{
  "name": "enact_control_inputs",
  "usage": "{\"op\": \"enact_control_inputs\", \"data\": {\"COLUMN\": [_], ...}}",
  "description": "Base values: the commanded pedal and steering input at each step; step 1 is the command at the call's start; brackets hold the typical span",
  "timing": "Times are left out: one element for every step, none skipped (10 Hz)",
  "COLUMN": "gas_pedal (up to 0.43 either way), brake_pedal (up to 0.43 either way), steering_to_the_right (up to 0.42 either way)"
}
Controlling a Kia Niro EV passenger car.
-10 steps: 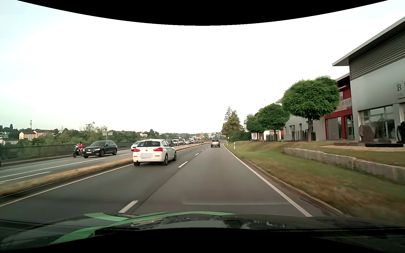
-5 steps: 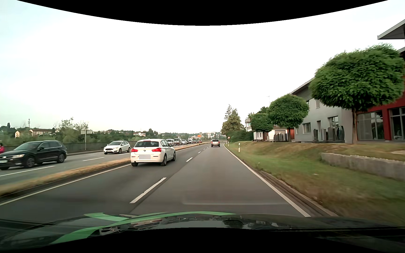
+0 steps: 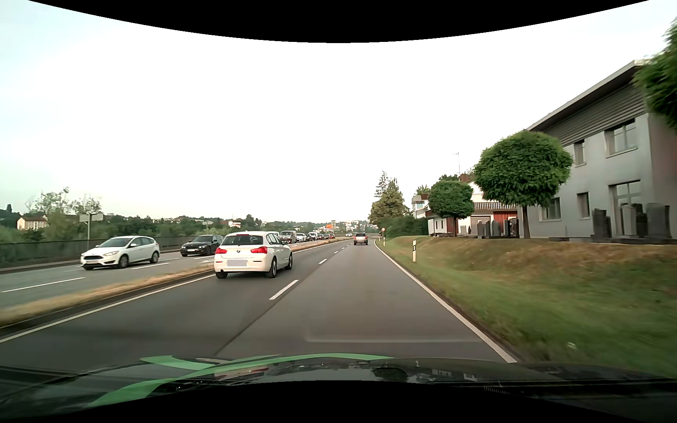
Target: Follow the waypoints while adhering to traffic rules and regulations
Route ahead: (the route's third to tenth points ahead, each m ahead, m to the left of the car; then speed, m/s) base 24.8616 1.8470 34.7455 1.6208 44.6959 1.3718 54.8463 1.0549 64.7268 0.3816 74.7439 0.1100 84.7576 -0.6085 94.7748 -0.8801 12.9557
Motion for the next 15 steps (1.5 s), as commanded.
{"op": "enact_control_inputs", "data": {"gas_pedal": [0.26,0.26,0.26,0.26,0.248,0.248,0.248,0.248,0.248,0.248,0.24,0.24,0.24,0.24,0.24], "brake_pedal": [0.0,0.0,0.0,0.0,0.0,0.0,0.0,0.0,0.0,0.0,0.0,0.0,0.0,0.0,0.0], "steering_to_the_right": [0.001,0.0,0.001,0.0,0.0,0.001,0.0,0.001,0.001,0.001,0.0,0.0,0.0,0.0,0.0]}}
